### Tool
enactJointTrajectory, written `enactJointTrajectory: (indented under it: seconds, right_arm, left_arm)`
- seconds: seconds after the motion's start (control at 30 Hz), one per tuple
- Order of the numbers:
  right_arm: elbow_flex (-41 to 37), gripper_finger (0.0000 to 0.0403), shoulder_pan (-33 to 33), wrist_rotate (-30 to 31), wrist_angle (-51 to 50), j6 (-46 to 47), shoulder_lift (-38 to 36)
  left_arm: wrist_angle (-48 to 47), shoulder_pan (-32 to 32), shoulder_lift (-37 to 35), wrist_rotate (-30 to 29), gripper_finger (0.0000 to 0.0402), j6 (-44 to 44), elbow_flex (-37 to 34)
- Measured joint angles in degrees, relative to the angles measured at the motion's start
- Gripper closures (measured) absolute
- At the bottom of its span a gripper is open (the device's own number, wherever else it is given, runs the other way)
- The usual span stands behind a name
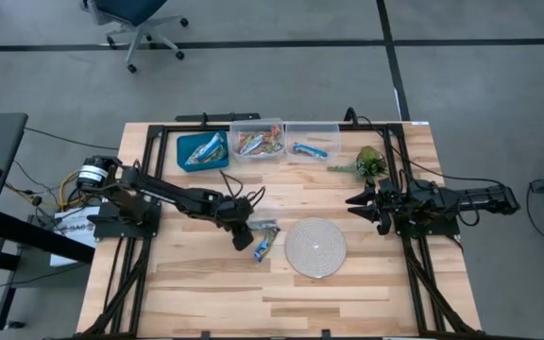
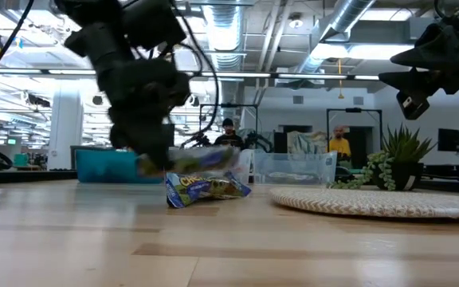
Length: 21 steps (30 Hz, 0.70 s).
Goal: Pick and place Granola Bars by type
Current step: Put the blue granola bar into the right transparent bin
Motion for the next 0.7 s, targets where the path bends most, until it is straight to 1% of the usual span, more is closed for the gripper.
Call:
enactJointTrajectory:
  seconds: [0.23,0.7]
  right_arm:
    - [0.01,0.026,0.0,0.0,0.0,0.0,0.0]
    - [0.02,0.0261,0.0,0.0,0.0,0.0,0.01]
  left_arm:
    - [0.17,3.28,-0.02,-0.55,0.0344,1.48,6.8]
    - [0.09,14.5,-0.05,-3.77,0.0345,10.24,24.4]
